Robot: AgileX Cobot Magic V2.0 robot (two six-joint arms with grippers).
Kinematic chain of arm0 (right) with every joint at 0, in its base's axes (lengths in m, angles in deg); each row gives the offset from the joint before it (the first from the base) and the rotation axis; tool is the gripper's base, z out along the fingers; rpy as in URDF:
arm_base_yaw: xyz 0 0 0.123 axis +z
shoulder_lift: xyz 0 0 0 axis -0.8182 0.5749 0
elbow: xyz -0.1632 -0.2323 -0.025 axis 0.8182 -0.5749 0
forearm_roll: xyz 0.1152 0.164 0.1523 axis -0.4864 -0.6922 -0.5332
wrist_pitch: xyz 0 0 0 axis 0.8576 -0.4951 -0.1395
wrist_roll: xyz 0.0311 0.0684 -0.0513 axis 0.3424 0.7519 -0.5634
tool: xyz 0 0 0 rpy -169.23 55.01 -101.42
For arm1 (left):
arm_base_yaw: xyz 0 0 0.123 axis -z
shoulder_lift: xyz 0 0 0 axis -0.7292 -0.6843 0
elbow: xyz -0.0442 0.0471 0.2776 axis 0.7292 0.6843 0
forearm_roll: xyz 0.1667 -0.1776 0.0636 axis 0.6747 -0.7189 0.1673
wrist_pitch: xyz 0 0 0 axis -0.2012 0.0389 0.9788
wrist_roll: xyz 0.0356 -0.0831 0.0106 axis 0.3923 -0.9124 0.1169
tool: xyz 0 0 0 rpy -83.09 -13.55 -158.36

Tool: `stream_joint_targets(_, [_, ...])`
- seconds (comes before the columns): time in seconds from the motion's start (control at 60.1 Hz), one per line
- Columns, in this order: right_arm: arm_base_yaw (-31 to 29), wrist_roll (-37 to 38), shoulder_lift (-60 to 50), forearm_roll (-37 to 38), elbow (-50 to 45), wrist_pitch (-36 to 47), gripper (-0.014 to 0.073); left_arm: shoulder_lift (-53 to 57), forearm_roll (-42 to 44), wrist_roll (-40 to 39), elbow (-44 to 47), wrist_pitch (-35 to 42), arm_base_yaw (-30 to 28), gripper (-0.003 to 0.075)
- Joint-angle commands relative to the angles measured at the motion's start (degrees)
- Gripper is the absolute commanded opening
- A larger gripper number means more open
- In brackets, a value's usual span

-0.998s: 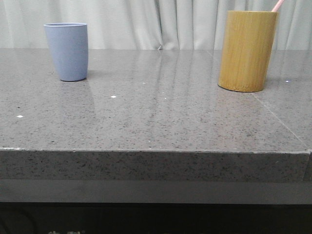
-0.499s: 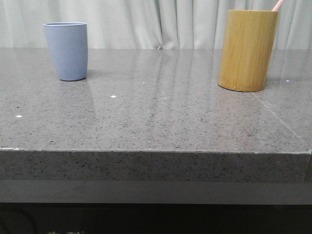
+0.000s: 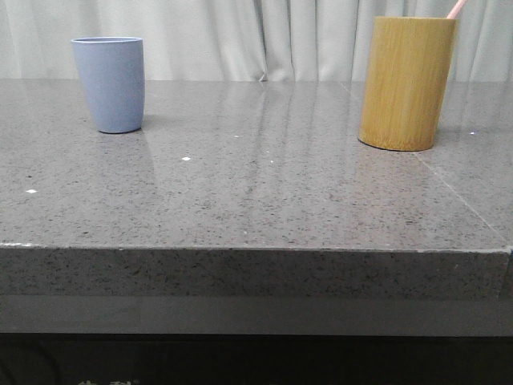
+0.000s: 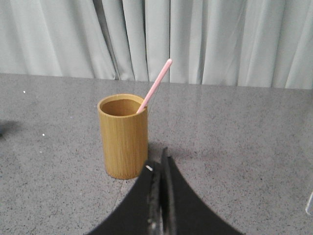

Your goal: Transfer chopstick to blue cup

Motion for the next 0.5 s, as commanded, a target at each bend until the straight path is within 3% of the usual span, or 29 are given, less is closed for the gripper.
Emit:
stream_joint_targets(0.0, [0.0,-0.5,1.2,0.5,2.1,3.6,-0.0067,-0.9,-1.7,-0.4,-2.1,3.7,0.5,-0.0019])
stream_joint_targets(0.2, [0.0,-0.5,1.2,0.5,2.1,4.0,-0.0036,-0.9,-2.3,-0.4,-2.1,3.7,0.5,0.002])
stream_joint_targets(0.25, [0.0,-0.5,1.2,0.5,2.1,4.0,0.0017,-0.9,-2.3,-0.4,-2.1,3.7,0.5,0.009])
stream_joint_targets(0.333, [0.0,-0.5,1.2,0.5,2.1,4.0,0.0169,-0.9,-2.3,-0.4,-2.1,3.9,0.5,0.0281])
stream_joint_targets(0.416, [0.0,-0.5,1.2,0.5,2.1,4.0,0.0381,-0.9,-2.3,-0.4,-2.1,4.1,0.5,0.0511])
stream_joint_targets(0.482, [0.0,-0.5,1.2,0.5,2.1,4.0,0.0506,-0.9,-2.3,-0.4,-2.1,4.8,0.5,0.0626])
